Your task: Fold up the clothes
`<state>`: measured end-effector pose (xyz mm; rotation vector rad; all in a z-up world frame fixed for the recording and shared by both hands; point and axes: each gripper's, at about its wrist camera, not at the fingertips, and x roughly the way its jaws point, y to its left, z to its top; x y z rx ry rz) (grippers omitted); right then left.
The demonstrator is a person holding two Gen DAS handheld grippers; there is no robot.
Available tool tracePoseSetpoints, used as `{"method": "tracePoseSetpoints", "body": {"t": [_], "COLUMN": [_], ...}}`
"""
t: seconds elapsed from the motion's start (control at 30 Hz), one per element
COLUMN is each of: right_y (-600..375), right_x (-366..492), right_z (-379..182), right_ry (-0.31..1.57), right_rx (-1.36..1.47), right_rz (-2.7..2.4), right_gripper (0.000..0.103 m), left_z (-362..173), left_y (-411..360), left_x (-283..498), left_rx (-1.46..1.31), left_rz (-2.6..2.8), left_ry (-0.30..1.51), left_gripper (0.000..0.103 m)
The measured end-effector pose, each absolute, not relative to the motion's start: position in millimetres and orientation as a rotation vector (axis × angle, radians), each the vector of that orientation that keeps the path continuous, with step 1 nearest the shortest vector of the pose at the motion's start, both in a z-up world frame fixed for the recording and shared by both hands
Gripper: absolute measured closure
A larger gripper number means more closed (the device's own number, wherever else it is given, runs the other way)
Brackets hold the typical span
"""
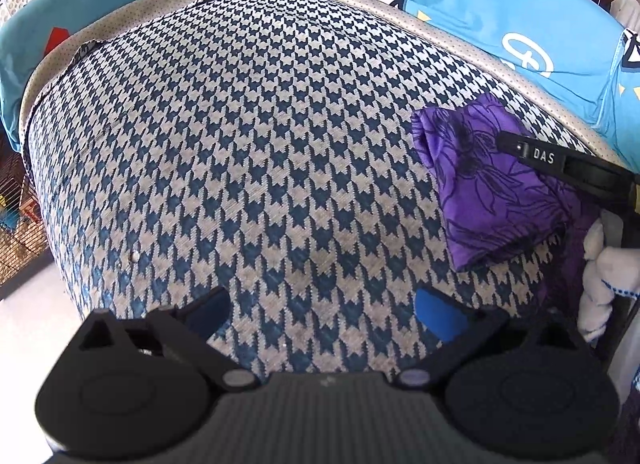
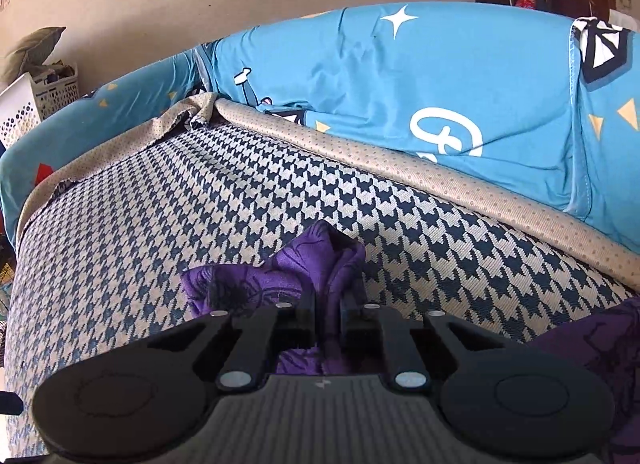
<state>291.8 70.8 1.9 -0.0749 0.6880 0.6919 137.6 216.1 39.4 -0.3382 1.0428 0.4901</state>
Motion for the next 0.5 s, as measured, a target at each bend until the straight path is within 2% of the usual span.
{"method": "tracePoseSetpoints", "body": {"t": [0.23, 0.4, 0.5], "right_y": [29, 30, 25], "right_x": [216, 148, 123], "right_z": [38, 10, -7], "right_ry": [0.513, 0.604, 0.674], "right_rx": [-0.026, -0.226, -0.201], "right_rz": [0.795, 0.915, 0.901], "right_gripper": [0.090, 0.076, 0.069], "left_z": [59, 70, 72], "left_y": [239, 254, 253], "left_x": [125, 117, 115], "left_rx": [-0.352, -0.371, -0.378], "left_rz": [0.624, 0.674, 0.664], "left_ry": [0.941, 0.891, 0.891], "left_gripper": [0.000, 0.000, 0.000]}}
